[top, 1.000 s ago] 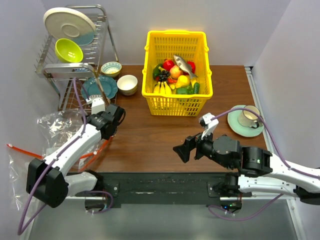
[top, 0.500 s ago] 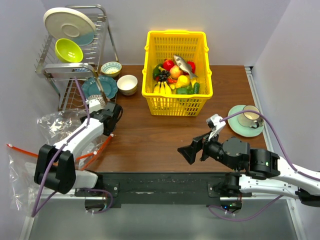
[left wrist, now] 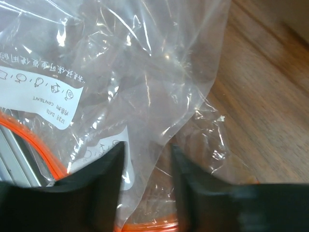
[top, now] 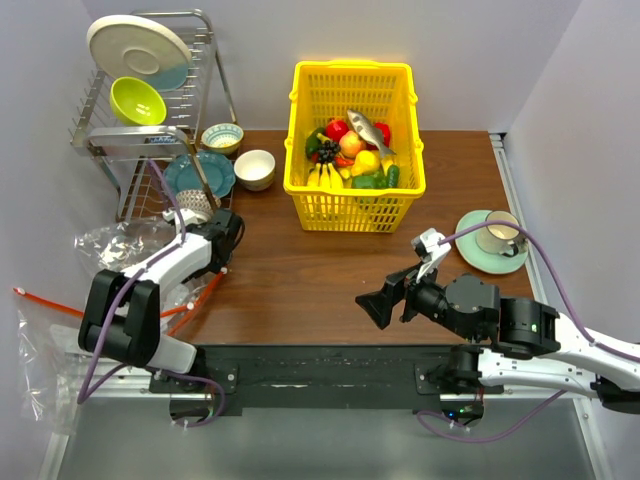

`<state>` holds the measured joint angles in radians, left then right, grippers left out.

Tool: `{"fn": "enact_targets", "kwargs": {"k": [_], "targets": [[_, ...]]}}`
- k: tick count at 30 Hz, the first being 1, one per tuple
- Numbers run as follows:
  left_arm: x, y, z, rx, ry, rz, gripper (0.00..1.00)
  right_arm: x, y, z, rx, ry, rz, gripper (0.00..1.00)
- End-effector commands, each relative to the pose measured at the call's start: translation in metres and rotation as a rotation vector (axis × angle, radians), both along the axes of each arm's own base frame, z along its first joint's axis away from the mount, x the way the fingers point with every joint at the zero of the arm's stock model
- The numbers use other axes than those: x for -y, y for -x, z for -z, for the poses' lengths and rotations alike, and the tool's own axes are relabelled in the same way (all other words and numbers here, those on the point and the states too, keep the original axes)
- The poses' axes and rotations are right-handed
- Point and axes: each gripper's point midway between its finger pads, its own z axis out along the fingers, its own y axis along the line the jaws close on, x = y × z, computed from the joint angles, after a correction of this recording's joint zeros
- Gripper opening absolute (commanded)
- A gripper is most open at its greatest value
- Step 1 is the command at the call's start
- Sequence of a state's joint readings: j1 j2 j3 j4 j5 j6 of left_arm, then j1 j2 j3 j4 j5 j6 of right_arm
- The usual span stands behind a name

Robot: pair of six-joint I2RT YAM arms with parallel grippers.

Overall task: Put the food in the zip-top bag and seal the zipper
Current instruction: Pick up the zipper food storage bag at the center of the board.

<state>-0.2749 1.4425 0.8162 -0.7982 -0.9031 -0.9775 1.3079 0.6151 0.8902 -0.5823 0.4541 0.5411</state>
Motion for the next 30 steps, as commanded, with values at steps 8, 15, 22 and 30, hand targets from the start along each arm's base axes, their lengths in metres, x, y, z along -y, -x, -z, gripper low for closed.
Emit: {"fn": "enact_targets", "kwargs": {"k": [8, 15, 22, 30], "targets": [[-0.008, 0.011, -0.017, 0.114, 0.028, -0.11, 0.0, 0.0, -0.004, 0.001, 0.02, 0.028, 0.014, 0.99], [0.017, 0.008, -0.064, 0.229, 0.221, -0.014, 0.0, -0.003, -0.007, 0.001, 0.026, 0.048, 0.02, 0.99], [0.073, 0.014, -0.12, 0.343, 0.547, 0.25, 0.0, -0.009, -0.01, 0.005, 0.018, 0.075, 0.03, 0.98], [0.139, 0.028, -0.197, 0.556, 0.929, 0.478, 0.0, -0.05, 0.005, 0.008, 0.012, -0.009, -0.123, 0.99]]}}
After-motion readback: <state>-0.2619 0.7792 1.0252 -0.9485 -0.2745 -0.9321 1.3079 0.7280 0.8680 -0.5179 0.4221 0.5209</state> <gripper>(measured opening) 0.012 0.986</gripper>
